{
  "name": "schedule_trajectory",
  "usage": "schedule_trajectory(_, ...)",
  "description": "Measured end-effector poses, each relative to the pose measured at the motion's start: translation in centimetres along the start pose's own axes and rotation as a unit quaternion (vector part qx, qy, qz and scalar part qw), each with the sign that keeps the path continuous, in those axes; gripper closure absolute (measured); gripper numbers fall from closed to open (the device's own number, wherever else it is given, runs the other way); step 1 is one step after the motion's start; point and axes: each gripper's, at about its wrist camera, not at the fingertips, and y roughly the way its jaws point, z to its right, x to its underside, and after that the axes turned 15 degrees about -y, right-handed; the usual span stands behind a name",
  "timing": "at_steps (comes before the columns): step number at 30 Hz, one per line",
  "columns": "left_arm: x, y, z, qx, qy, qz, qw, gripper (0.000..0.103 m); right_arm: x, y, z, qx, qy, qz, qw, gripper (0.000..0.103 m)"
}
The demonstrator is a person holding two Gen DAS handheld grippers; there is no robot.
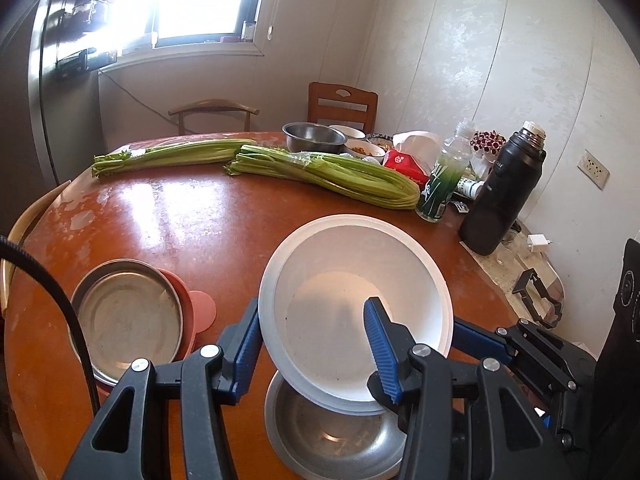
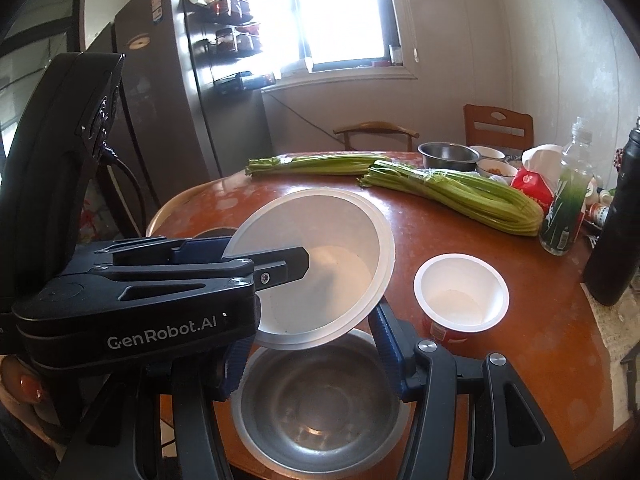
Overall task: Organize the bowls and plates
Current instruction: 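Lower the white paper bowl into the steel bowl with the left tool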
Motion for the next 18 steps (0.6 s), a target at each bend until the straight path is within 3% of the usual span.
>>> schedule_trajectory(18, 4.7, -1.0, 0.3, 0.006, -0.008, -0.014, 0.9998, 0.053, 3.9, -2.1, -1.3, -0.015, -0.004, -0.022, 1.000, 0.045)
